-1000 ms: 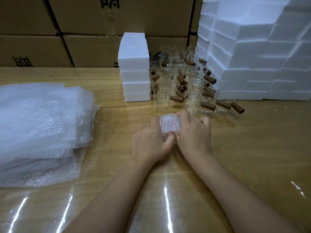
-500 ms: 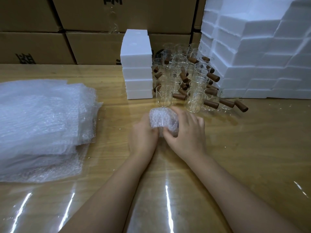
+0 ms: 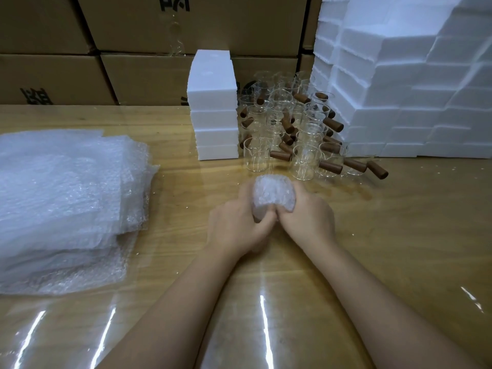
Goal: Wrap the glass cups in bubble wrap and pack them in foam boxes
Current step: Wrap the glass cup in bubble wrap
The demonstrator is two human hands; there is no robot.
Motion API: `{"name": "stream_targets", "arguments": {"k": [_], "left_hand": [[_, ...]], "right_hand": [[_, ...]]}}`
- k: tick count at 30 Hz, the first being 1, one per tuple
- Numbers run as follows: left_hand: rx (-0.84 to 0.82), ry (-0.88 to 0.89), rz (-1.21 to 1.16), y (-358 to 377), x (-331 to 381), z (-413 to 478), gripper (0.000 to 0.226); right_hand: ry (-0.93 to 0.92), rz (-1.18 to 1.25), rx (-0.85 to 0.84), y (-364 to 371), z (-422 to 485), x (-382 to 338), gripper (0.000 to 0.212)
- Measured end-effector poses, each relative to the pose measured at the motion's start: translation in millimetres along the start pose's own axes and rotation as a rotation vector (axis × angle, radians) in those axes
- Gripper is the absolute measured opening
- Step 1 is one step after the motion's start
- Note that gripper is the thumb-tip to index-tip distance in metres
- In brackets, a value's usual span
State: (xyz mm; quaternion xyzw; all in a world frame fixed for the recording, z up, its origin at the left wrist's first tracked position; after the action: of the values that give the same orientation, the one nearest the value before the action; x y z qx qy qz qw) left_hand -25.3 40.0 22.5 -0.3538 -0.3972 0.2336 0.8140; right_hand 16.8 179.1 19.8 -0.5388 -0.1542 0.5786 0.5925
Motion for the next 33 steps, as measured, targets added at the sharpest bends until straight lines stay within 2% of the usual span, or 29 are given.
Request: {"name": "stream_targets", "arguments": {"k": [2, 4, 6, 8, 10, 12, 13, 16, 18, 20, 23, 29, 33], "left_hand": [[0.026, 0.215, -0.012, -7.0, 9.2, -1.3, 0.075], [0.018, 0.475, 0.119, -6.3, 14.6, -3.9, 0.085], [-0.032, 0.558, 0.140, -2.5, 15.7, -4.3, 0.089], [-0.069, 0.532, 0.046, 0.8, 14.0, -3.9, 0.088], [-0.087, 0.441, -0.054, 2.2, 9.5, -2.5, 0.082], [-0.081, 0.262, -0.162, 2.0, -1.2, 2.8, 0.080], [-0.070, 0.164, -0.213, 1.5, -7.1, 5.6, 0.080], [-0.064, -0.061, -0.304, 2.5, -20.9, 10.5, 0.086], [-0.100, -0.163, -0.340, 5.6, -27.4, 11.5, 0.094], [-0.141, -0.171, -0.312, 10.0, -29.3, 12.1, 0.096], [-0.217, -0.086, -0.240, 15.6, -25.3, 12.8, 0.099], [-0.259, -0.054, -0.269, 18.0, -24.9, 11.4, 0.097], [-0.278, -0.075, -0.263, 21.8, -31.0, 13.1, 0.086]], "right_hand": [[0.078, 0.103, -0.060, -1.2, 5.1, 10.1, 0.026], [0.082, 0.186, -0.146, -0.9, 7.0, 15.9, 0.009], [0.011, 0.203, -0.211, 0.0, 5.6, 16.2, 0.018], [-0.044, 0.255, -0.233, 1.1, 2.9, 13.2, 0.019], [-0.069, 0.370, -0.216, -0.1, 1.0, 10.5, 0.006], [-0.108, 0.485, -0.099, -7.4, 0.0, 6.4, 0.036], [-0.156, 0.502, -0.001, -14.5, 0.3, 3.5, 0.042], [-0.358, 0.368, 0.224, -28.3, -4.8, -5.6, 0.040], [-0.478, 0.261, 0.261, -29.2, -8.9, -13.4, 0.035], [-0.574, 0.166, 0.245, -24.6, -13.5, -21.5, 0.032], [-0.621, 0.049, 0.110, -16.4, -16.1, -33.0, 0.037], [-0.551, -0.260, -0.150, -7.4, -9.6, -47.4, 0.075], [-0.538, -0.324, -0.196, -1.0, -6.1, -52.2, 0.088]]}}
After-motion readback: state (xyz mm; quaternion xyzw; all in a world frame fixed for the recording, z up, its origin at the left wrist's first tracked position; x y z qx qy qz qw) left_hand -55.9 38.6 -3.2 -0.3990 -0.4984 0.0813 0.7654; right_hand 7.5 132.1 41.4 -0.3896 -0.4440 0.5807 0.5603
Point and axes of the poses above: each hand's wrist, its own z-axis towards the middle knuckle, its own y-axis out of the palm, x = y × z, the point moved 5 cm from there along z, towards the middle knuckle, and after that the axes turned 1 degree about -z, right-handed, at the moved point
